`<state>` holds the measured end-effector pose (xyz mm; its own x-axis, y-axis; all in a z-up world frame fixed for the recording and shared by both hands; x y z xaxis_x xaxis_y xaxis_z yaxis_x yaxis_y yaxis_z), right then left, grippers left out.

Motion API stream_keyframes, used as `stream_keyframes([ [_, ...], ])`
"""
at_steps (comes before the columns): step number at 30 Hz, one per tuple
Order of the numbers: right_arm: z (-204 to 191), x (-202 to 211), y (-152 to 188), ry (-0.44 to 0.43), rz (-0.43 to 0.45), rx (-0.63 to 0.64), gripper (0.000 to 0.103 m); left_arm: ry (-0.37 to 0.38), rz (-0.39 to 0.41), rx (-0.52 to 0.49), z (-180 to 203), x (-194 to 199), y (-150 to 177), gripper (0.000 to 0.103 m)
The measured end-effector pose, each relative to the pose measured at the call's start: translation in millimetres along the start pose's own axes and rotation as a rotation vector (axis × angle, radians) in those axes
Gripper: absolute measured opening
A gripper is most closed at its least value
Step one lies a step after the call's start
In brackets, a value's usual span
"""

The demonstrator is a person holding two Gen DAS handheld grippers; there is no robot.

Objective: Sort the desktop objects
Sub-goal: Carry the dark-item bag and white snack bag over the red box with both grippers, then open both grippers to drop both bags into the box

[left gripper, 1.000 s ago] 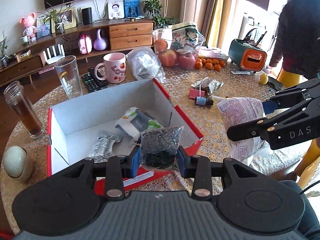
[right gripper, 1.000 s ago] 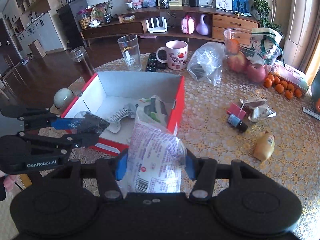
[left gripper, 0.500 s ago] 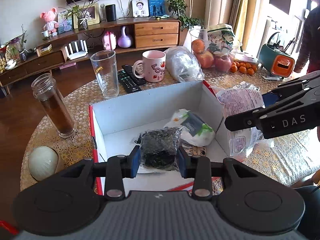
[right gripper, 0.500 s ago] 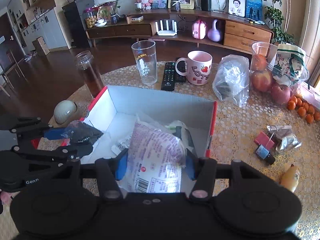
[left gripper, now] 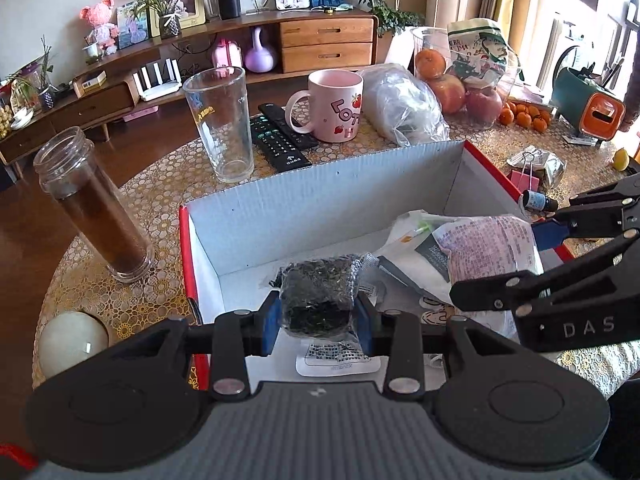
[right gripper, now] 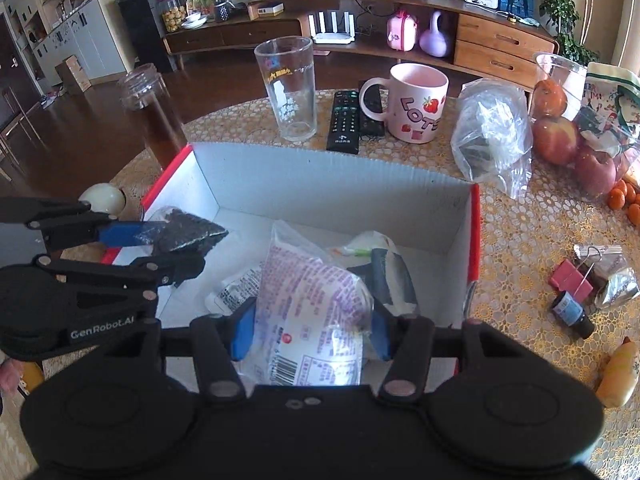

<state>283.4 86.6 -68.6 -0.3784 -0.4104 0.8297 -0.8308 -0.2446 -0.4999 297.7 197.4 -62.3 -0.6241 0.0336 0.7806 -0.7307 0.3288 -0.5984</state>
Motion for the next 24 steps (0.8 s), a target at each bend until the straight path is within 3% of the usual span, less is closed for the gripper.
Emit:
stream_keyframes([
  [13, -3, -30, 27, 0.018, -0.058, 0.069, 0.055, 0.017, -0.108, -0.047, 9, -51, 4, 0.037],
  [24, -2, -35, 31, 0.015, -0.073, 0.069, 0.057, 0.056, -0.186, -0.048, 16, -70, 14, 0.038],
])
Point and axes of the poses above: each gripper's, at about its wrist camera, not at the fingertips, and x roughly against the way its jaws point, z to its right, y to its underside, the point moved 7 cm from there along -x, roughly the way its jaws point, and after that the axes turned 14 degrees about -x, right-handed, at the moved point
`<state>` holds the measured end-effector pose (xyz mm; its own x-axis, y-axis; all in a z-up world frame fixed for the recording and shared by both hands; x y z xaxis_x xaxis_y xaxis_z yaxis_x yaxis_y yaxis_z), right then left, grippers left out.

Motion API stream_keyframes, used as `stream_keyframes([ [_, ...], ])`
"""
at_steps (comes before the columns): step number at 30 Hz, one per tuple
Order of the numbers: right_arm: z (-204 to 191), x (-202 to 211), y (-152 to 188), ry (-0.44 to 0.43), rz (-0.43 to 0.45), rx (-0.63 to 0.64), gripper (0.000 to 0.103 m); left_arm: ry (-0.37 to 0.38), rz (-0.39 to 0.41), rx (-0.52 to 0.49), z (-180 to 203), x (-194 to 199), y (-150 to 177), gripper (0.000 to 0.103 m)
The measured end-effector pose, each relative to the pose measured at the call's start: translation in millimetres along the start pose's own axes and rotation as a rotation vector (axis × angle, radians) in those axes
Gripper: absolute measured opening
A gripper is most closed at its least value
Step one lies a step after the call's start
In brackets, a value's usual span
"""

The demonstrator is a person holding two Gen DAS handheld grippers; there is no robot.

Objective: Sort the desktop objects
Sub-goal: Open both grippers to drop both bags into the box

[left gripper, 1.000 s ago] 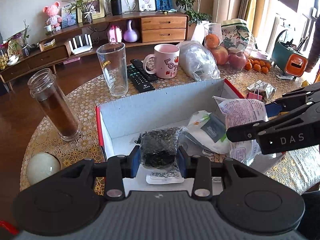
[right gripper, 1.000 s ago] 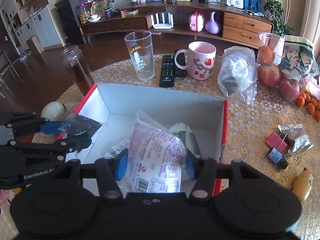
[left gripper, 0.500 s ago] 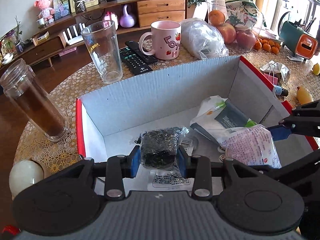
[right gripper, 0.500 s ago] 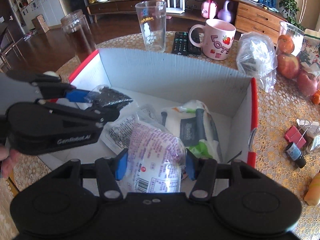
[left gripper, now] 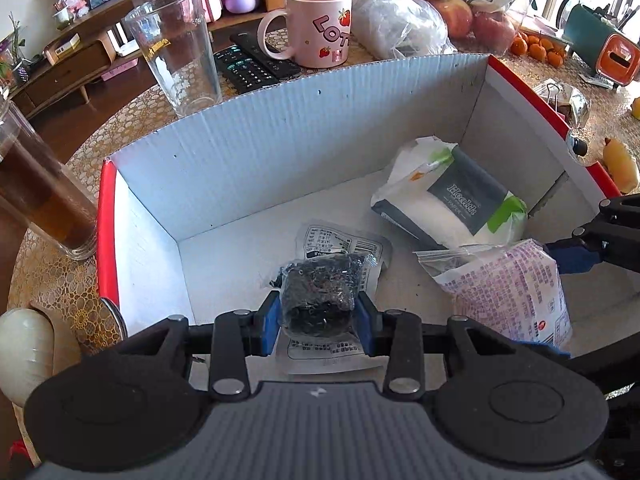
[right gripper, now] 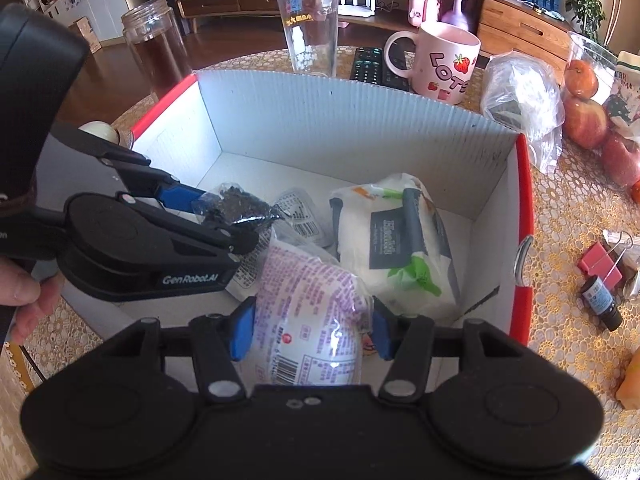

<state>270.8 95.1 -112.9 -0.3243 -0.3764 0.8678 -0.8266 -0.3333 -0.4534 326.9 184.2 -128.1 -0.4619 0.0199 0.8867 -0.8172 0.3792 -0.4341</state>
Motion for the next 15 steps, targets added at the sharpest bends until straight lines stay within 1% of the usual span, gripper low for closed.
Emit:
stream_keyframes([
  [6, -2, 3, 0, -0.018, 0.002, -0.005, 0.065, 0.02, -0.025, 0.008, 0, -2, 1, 0.039],
  [8, -2, 5, 0, -0.022, 0.007, -0.002, 0.067, 0.023, -0.022, 0.015, -1, 0, 1, 0.045],
  [9, -2, 7, 0, -0.02, 0.008, -0.001, 0.067, 0.015, -0.02, 0.02, -2, 2, 1, 0.051],
  [10, -2, 8, 0, -0.02, 0.009, 0.0, 0.067, 0.009, -0.017, 0.026, -3, 4, 1, 0.058],
  [11, -2, 10, 0, -0.023, 0.009, 0.0, 0.068, 0.006, -0.01, 0.031, -4, 6, 0, 0.062],
  [12, -2, 12, 0, -0.028, 0.01, -0.003, 0.069, 0.01, -0.001, 0.035, -4, 8, -1, 0.063],
  [15, -2, 19, 1, -0.036, 0.019, -0.004, 0.069, 0.007, 0.014, 0.042, -4, 16, -2, 0.063],
])
Point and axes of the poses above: each gripper's, at about its wrist camera, not at the fingertips, and x roughly against the way its jaws point, z to its right, y to its underside, the point moved 7 cm from there along -x, roughly the way its jaws point, and after that the axes turned 14 degrees about -x, right-handed, at the moved point
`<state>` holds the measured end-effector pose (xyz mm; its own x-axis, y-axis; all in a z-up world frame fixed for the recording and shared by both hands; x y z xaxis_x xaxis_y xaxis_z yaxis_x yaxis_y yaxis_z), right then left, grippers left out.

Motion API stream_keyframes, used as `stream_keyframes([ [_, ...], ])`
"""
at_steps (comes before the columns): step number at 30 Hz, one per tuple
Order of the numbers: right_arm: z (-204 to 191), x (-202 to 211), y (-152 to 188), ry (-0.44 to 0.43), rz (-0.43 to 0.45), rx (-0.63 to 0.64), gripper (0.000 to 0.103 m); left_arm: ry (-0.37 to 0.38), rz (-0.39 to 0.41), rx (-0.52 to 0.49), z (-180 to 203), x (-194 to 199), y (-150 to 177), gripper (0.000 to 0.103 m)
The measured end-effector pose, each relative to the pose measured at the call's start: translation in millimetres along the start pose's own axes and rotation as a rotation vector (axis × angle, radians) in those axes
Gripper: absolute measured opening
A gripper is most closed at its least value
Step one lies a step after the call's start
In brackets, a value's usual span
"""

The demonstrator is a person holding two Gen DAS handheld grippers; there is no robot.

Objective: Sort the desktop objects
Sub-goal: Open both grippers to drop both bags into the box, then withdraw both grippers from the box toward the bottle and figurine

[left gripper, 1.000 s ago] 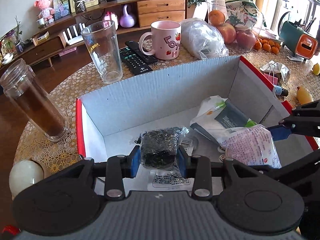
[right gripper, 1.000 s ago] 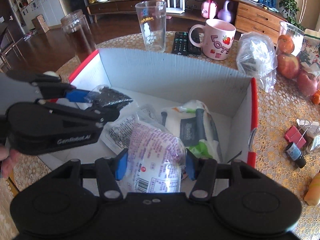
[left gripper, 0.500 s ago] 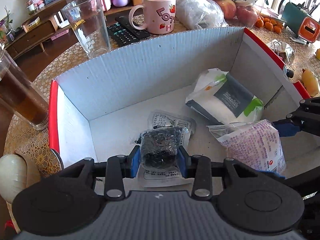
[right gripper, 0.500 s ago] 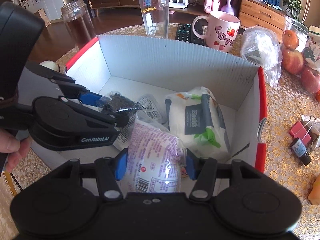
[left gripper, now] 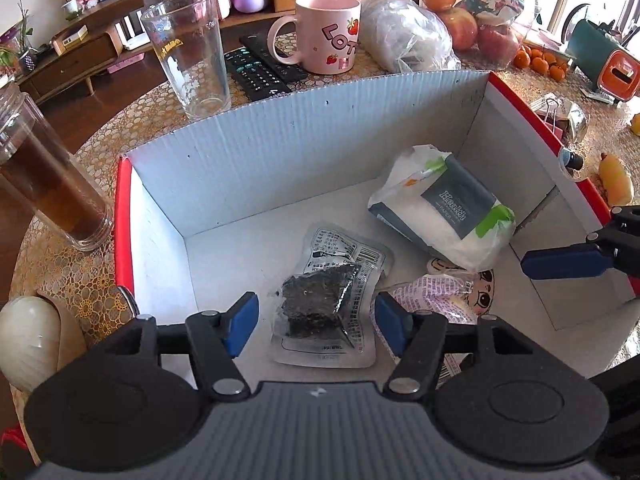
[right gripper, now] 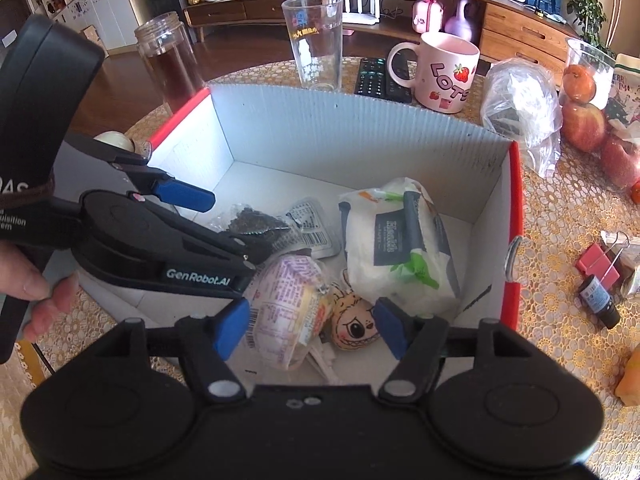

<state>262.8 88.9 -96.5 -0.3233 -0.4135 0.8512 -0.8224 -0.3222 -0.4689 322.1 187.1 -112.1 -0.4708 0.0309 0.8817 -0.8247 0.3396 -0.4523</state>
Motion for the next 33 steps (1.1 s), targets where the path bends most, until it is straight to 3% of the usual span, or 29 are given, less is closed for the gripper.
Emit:
stream_keyframes([
  [21, 9, 97, 19, -0.045, 0.114, -0.004, 0.069, -0.048, 0.121, -0.032, 35, 89, -7, 0.063],
  [33, 36, 141, 45, -0.043, 0.163, -0.038, 0.069, -0.034, 0.153, -0.085, 83, 126, -2, 0.063],
])
Point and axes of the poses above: each gripper's, at about its wrist camera, not at the fingertips, and x roughly against the way its jaws point, z to its right, y to its underside, the point moved 7 cm from there along -x, roughly the way its jaws point, and after that the axes turned 14 degrees about -x, right-handed, at the moved point
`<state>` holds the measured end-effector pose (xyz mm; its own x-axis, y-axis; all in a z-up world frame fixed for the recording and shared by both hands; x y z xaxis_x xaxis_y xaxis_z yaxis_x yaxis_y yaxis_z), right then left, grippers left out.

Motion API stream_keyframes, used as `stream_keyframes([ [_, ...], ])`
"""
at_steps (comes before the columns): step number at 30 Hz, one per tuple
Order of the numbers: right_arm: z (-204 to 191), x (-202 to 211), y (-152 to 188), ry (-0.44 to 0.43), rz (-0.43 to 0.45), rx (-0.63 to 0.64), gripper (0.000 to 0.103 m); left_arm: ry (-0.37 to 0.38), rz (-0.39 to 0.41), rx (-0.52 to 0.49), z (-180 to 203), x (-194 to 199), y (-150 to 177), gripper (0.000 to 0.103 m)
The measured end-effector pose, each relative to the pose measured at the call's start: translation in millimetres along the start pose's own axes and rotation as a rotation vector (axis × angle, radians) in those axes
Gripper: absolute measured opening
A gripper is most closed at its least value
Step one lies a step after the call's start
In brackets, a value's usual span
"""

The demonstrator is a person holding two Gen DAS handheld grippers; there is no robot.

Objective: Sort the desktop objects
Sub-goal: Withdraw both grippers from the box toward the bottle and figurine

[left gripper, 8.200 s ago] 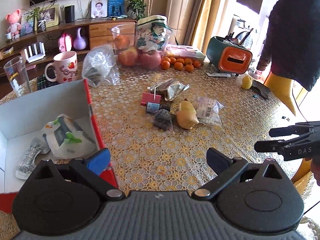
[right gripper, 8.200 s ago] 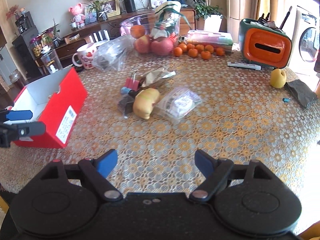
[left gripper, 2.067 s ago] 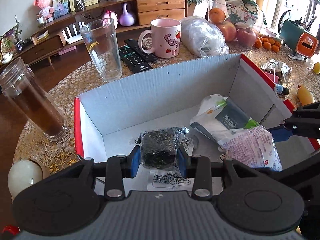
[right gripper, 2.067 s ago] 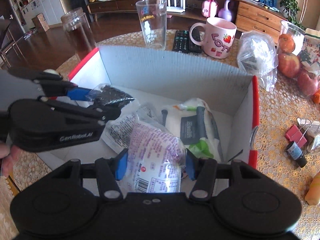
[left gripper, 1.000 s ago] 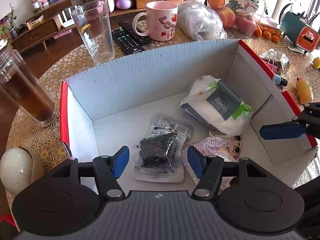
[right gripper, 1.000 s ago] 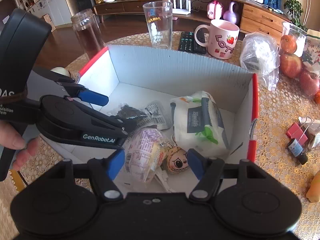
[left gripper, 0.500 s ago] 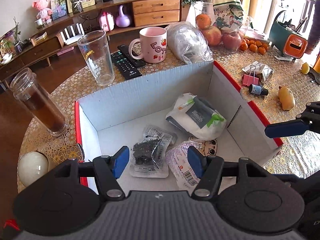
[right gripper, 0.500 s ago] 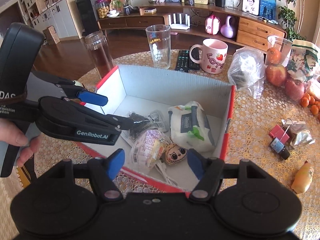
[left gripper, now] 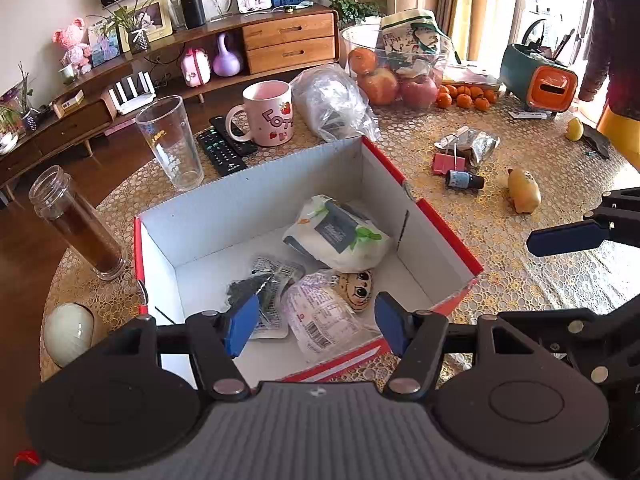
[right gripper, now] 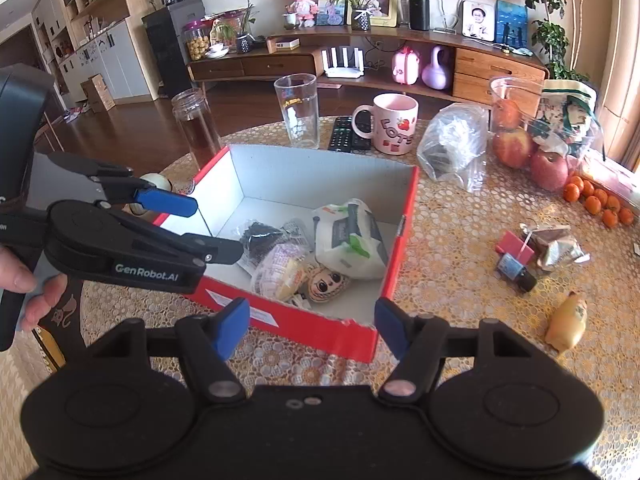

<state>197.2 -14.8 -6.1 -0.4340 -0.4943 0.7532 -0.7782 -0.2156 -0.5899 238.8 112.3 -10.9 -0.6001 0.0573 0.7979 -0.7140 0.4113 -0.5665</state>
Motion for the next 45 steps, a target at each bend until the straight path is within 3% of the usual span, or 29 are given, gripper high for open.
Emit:
stream_keyframes([
  [8, 35, 29, 13, 0.02, 0.026, -0.034, 0.069, 0.039, 0.019, -0.028, 42, 11, -5, 0.063],
  [19, 115, 56, 36, 0.092, 0.043, -0.134, 0.074, 0.092, 0.081, -0.035, 102, 15, -13, 0.064],
  [26, 159, 67, 47, 0.133, 0.048, -0.194, 0.077, 0.152, 0.067, -0.043, 141, 2, -13, 0.071],
  [28, 168, 66, 50, 0.143, 0.045, -0.207, 0.079, 0.17, 0.063, -0.041, 150, -3, -13, 0.08],
  [33, 190, 66, 54, 0.167, 0.049, -0.229, 0.083, 0.188, 0.076, -0.038, 167, -12, -18, 0.089],
  [36, 204, 66, 53, 0.187, 0.052, -0.246, 0.085, 0.176, 0.089, -0.034, 173, -19, -23, 0.103],
  [45, 248, 53, 30, 0.247, 0.072, -0.343, 0.089, 0.164, 0.094, -0.021, 181, -48, -54, 0.103],
])
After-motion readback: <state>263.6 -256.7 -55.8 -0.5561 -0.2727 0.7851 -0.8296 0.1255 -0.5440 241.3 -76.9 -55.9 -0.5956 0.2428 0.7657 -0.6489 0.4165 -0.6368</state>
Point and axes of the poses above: each gripper's, at about its wrist camera, not at the fingertips, and x roughly against the way its jaws point, z to its right, y to its underside, the point moved 7 cm from there along -x, roughly the way its jaws point, and after that the axes turned 14 degrees about -x, right-handed, at the moved point
